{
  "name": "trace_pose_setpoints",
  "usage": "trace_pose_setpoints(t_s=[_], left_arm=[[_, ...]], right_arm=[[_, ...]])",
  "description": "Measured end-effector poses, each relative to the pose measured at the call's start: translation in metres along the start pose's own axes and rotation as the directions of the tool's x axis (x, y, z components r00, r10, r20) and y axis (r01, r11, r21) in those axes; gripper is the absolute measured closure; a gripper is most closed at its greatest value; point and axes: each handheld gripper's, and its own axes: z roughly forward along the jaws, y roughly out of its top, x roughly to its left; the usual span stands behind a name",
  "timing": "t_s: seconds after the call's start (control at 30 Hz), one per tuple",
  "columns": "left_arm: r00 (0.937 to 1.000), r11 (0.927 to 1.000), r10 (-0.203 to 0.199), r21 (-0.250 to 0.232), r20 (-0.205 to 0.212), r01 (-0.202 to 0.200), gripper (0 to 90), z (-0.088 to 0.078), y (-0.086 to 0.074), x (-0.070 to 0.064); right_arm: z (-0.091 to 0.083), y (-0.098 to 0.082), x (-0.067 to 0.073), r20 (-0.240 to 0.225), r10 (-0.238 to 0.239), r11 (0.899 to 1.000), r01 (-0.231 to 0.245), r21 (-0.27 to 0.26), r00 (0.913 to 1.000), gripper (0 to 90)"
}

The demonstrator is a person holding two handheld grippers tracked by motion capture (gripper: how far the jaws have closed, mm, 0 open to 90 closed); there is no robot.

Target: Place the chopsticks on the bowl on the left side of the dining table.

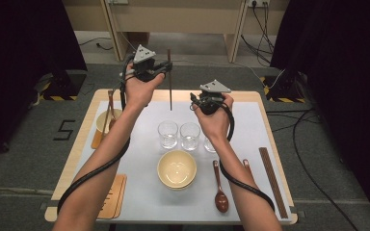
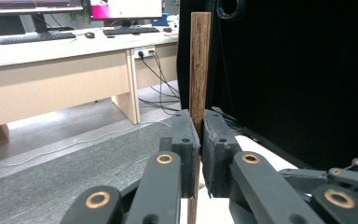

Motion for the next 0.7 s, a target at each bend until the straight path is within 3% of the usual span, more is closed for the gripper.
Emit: trace_pose_setpoints(t_s=[0.7], left_arm=[[0.9978, 0.9998, 0.016, -0.012, -0.063, -0.017, 83.6, -0.031, -0.005, 0.018]], right_arm=[[-0.017, -0.024, -0.030, 0.015, 0.049, 0.996, -0.050, 0.076, 0.9987, 54.2]])
